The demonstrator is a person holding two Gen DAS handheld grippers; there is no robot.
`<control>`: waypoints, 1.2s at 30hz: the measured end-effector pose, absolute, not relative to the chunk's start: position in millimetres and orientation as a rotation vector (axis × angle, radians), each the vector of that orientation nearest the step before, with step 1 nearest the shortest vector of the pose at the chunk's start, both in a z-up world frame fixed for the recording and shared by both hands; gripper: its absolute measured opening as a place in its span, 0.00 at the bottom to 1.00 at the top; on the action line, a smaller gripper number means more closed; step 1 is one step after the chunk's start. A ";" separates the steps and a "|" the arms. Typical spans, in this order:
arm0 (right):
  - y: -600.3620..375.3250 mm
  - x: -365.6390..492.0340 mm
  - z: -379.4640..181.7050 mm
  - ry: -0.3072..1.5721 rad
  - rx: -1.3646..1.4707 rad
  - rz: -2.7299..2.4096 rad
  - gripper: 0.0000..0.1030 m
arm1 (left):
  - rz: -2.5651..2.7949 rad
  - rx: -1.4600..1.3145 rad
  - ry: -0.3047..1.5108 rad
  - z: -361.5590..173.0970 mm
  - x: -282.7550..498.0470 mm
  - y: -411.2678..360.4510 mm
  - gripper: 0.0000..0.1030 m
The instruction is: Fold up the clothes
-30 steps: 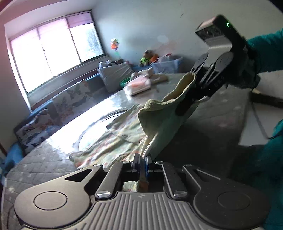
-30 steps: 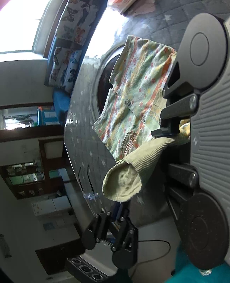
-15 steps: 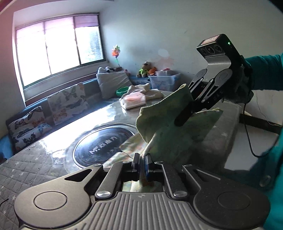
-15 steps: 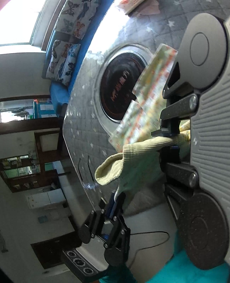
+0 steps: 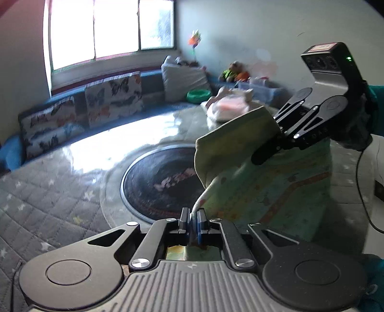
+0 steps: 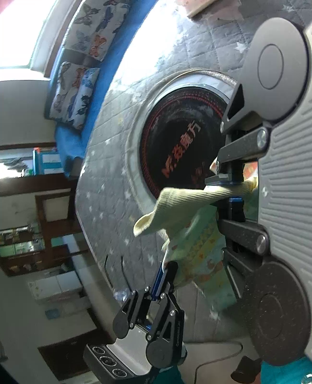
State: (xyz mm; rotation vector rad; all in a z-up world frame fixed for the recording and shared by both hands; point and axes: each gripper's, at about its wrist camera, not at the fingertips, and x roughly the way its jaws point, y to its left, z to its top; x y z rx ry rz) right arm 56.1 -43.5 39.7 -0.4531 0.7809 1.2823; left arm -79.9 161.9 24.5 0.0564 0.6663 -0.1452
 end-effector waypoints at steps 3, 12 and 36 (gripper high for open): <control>-34.0 66.8 22.8 0.803 -0.463 1.264 0.09 | -0.129 0.018 0.701 10.1 -68.2 171.4 0.06; -47.5 83.7 21.6 0.741 -0.424 1.152 0.27 | -0.122 -0.015 0.743 -3.9 -60.4 177.9 0.06; -109.4 70.3 -19.7 0.766 -0.379 0.990 0.21 | -0.107 -0.020 0.774 -8.5 -52.9 179.1 0.07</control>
